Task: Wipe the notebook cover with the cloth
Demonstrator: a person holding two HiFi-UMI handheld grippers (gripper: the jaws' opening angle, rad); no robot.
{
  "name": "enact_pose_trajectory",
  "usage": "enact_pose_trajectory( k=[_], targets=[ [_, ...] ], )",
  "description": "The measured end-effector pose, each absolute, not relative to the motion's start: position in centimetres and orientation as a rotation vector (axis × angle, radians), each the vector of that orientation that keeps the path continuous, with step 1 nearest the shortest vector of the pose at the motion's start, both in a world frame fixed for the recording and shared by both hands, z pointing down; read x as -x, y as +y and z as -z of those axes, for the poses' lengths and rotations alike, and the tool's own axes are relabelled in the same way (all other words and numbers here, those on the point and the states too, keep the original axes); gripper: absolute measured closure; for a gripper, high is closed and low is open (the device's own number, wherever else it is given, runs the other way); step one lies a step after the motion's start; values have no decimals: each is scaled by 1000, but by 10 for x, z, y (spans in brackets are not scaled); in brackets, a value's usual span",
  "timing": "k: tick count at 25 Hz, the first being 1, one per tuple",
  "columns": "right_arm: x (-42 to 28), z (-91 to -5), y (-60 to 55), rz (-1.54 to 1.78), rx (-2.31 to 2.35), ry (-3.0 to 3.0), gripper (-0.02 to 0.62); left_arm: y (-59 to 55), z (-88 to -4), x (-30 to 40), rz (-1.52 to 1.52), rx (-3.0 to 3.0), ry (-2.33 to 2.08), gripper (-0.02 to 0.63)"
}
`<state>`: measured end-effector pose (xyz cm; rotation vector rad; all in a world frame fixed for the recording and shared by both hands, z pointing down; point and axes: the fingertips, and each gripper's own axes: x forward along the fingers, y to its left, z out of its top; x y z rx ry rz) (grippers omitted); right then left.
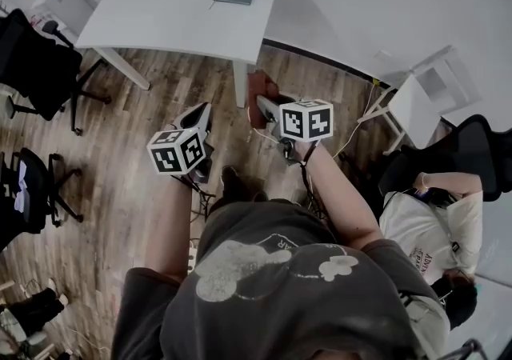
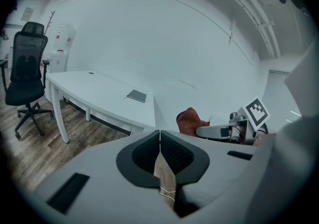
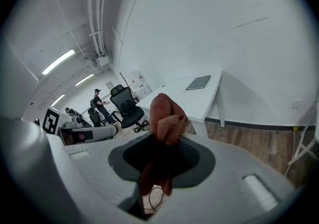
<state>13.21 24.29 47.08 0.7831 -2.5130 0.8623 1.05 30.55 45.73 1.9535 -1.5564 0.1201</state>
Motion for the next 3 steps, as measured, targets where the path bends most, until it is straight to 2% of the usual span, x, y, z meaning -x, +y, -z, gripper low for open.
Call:
enact_pose_trajectory(
  k=[3],
  targets=[
    [-146, -471, 255, -864, -783, -2510, 492, 320, -457, -27, -124, -1955, -1553, 598]
  ],
)
